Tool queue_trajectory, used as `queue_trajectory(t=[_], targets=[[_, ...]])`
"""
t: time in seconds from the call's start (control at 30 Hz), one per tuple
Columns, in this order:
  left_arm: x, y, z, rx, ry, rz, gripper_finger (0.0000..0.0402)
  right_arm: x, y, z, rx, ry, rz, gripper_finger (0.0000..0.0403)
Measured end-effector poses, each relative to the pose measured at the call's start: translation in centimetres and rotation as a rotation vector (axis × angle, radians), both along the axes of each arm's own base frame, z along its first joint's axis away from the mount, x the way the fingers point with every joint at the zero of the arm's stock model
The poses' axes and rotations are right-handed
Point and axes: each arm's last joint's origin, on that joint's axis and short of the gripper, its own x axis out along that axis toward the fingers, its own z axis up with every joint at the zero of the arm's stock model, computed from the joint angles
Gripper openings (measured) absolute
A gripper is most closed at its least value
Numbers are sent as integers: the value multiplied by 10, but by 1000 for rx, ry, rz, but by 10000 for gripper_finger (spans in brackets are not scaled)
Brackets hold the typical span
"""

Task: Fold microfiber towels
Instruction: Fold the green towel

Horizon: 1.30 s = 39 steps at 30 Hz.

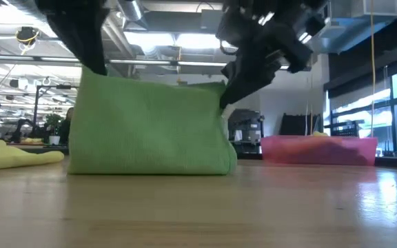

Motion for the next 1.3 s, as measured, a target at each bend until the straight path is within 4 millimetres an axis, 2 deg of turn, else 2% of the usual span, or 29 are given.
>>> queue_trajectory(t=[0.17, 0.27, 0.37, 0.67, 1.1, 1.3], targets=[[-4, 14, 9, 154, -29, 20, 0, 3, -28, -7, 38, 20, -50, 6], [-1, 23, 10, 175, -22, 47, 0, 5, -37, -15, 84, 32, -47, 11], [3, 30, 6, 168, -31, 73, 0, 9, -40, -20, 93, 25, -47, 15], [6, 56, -29, 106, 22, 163, 0, 12, -41, -25, 93, 23, -46, 10], [7, 87, -43, 107, 69, 261, 0, 10, -62, -25, 66, 13, -102, 11], [4, 92, -49, 67, 109, 274, 0, 13, -66, -35, 96, 35, -86, 22]])
